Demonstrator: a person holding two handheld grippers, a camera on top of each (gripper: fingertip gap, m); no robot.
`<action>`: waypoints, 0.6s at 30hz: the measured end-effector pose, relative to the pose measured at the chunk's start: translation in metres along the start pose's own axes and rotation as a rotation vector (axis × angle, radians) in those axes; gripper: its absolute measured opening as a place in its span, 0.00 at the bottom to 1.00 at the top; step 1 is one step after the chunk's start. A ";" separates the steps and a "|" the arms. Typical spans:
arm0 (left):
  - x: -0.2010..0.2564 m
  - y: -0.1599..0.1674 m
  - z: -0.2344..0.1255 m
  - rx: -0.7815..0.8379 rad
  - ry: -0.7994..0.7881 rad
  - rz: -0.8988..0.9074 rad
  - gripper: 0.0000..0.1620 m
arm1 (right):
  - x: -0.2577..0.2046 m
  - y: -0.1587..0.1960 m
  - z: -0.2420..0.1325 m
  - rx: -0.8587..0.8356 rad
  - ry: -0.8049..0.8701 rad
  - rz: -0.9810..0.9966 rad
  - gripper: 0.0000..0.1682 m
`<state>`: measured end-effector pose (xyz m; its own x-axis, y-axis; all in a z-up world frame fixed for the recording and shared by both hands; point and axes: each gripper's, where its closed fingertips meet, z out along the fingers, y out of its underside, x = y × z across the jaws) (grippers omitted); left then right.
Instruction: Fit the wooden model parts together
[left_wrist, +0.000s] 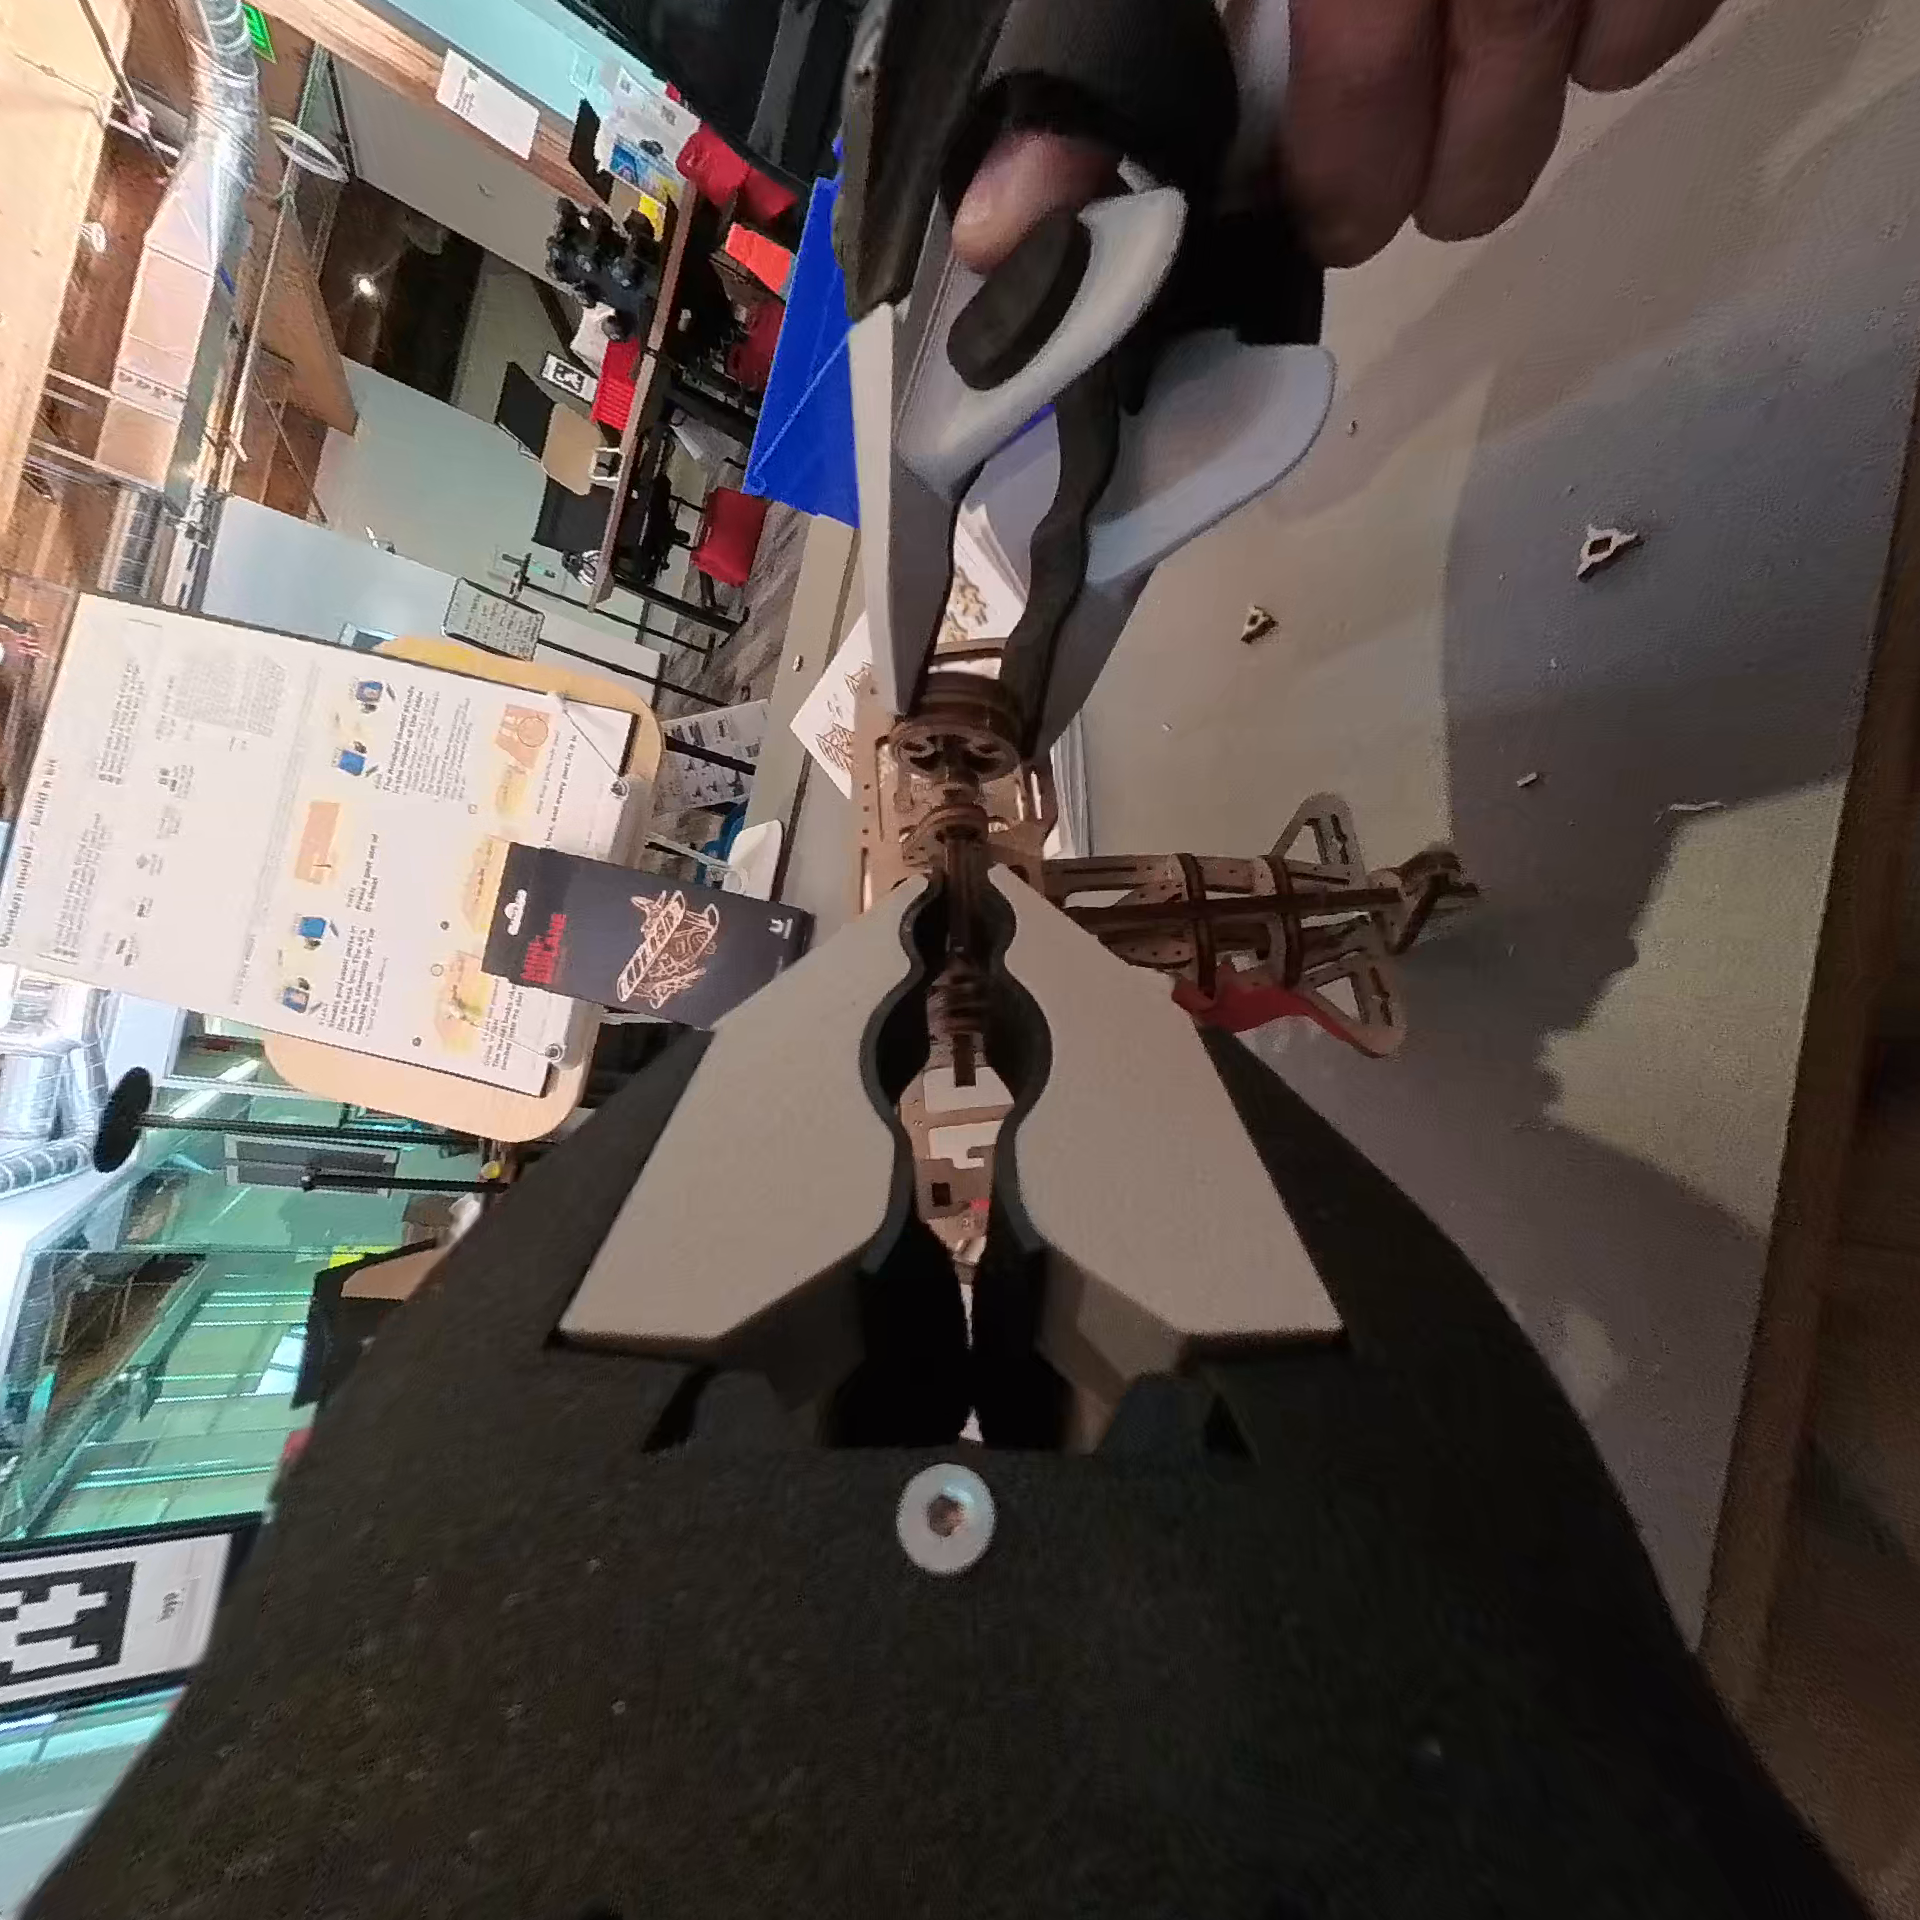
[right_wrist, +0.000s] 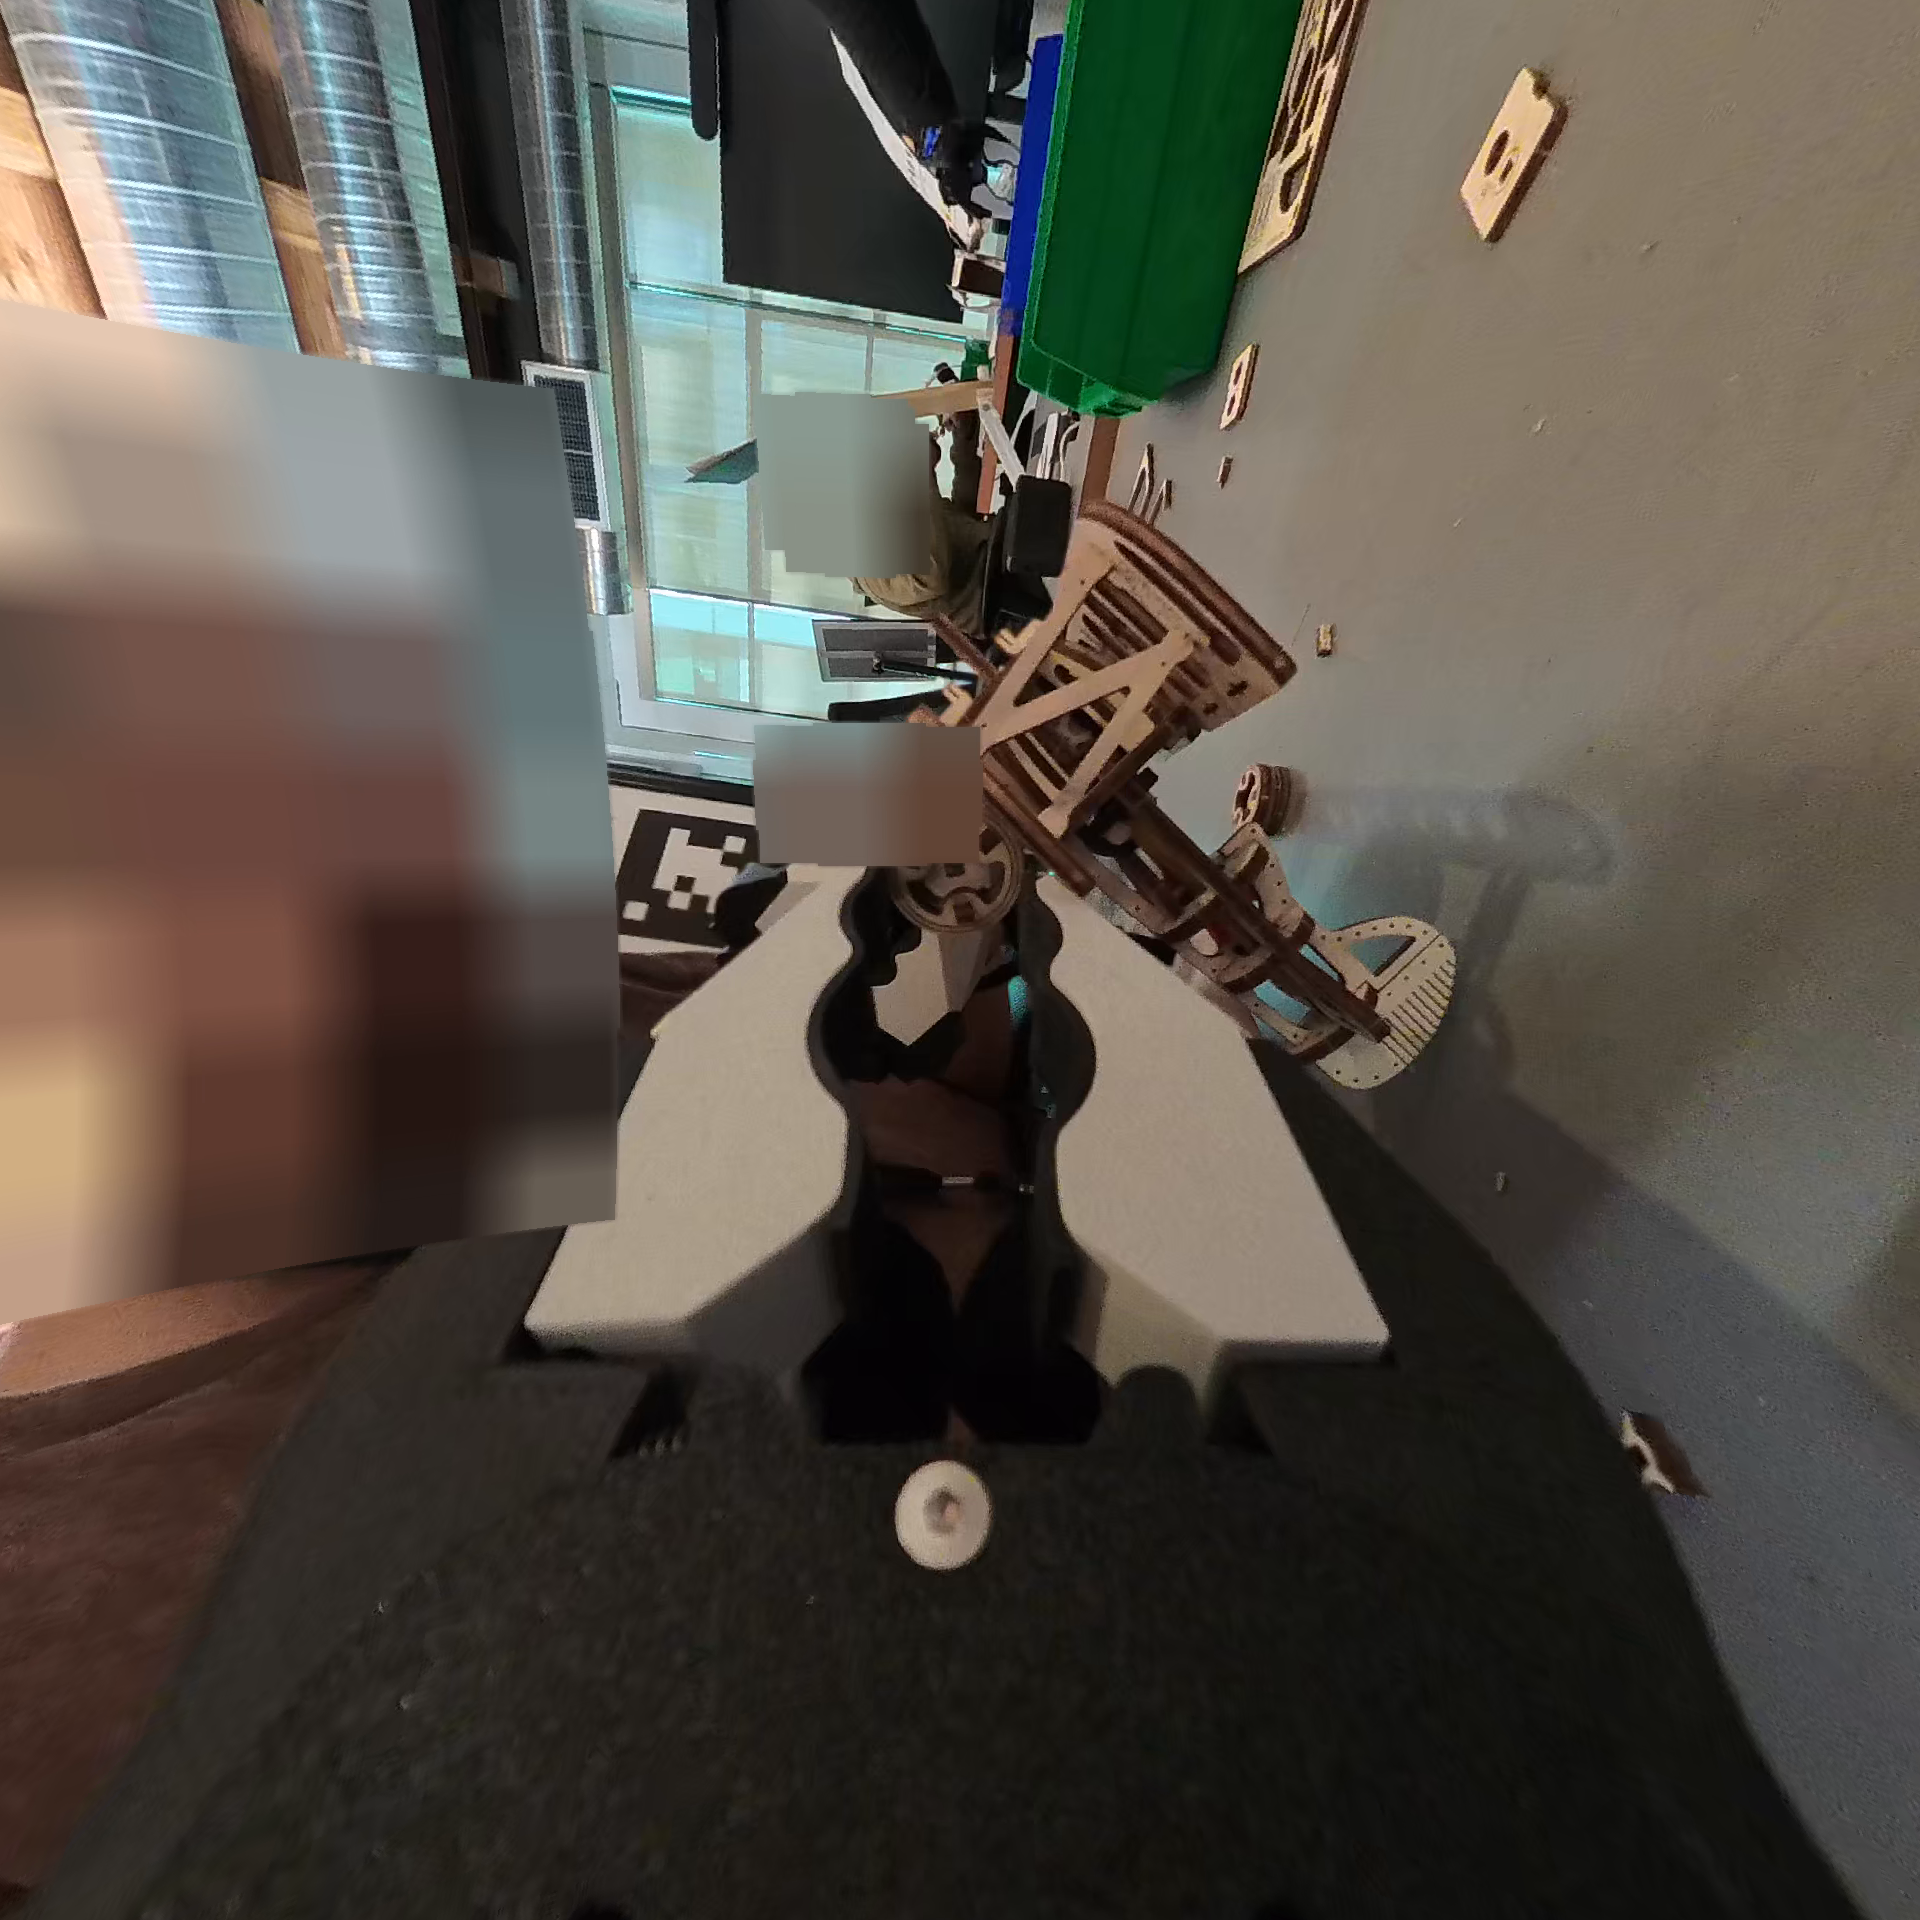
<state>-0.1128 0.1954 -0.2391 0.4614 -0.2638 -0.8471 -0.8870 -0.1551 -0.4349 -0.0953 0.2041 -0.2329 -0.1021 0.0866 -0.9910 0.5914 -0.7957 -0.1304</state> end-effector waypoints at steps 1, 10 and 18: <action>0.002 0.001 0.000 -0.003 0.004 0.016 0.00 | 0.001 0.001 0.000 -0.006 0.013 -0.013 0.14; 0.001 -0.009 -0.005 0.036 0.021 -0.038 0.00 | -0.009 0.008 -0.004 -0.091 0.074 -0.387 0.14; 0.011 -0.016 -0.007 0.076 0.074 -0.047 0.00 | -0.012 0.016 -0.005 -0.144 0.071 -0.527 0.14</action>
<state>-0.0934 0.1884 -0.2388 0.5000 -0.3283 -0.8014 -0.8618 -0.0970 -0.4979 -0.0806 0.1937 -0.2237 -0.3627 0.4949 -0.7896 0.5790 -0.5443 -0.6071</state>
